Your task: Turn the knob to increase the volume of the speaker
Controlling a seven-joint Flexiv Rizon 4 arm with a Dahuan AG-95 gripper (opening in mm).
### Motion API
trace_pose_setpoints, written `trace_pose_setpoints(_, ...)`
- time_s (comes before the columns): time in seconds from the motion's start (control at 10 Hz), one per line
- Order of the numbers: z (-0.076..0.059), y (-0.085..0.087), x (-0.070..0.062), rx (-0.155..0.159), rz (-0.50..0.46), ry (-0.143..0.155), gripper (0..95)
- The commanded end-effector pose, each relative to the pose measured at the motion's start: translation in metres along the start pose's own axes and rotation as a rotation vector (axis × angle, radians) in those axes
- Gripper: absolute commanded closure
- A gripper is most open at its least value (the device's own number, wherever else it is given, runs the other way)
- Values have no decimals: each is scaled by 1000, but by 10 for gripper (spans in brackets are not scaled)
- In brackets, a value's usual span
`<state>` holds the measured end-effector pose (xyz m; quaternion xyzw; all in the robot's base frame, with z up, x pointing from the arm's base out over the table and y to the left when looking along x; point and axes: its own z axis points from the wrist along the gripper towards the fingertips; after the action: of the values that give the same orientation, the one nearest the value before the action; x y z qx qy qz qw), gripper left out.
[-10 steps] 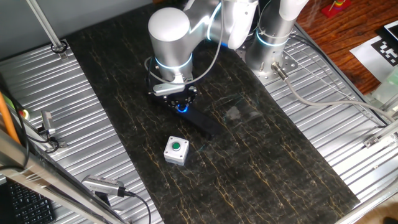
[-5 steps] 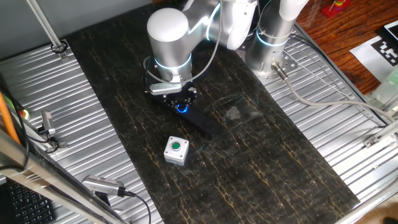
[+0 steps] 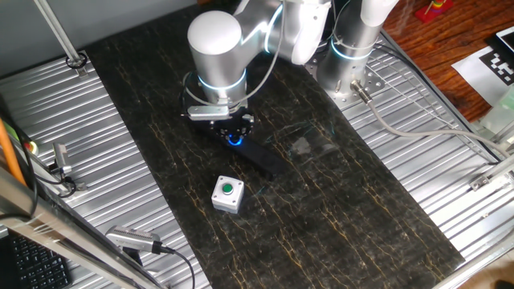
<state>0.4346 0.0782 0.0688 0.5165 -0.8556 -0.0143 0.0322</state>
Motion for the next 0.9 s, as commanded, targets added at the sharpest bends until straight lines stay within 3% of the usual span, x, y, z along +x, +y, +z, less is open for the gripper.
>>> trace_pose_setpoints(0.1,0,0,0,-4,81,-5,760)
trace_pose_setpoints(0.2,0,0,0,-6,137,-8,950)
trace_pose_setpoints(0.9,0,0,0,-2,356,-3,950)
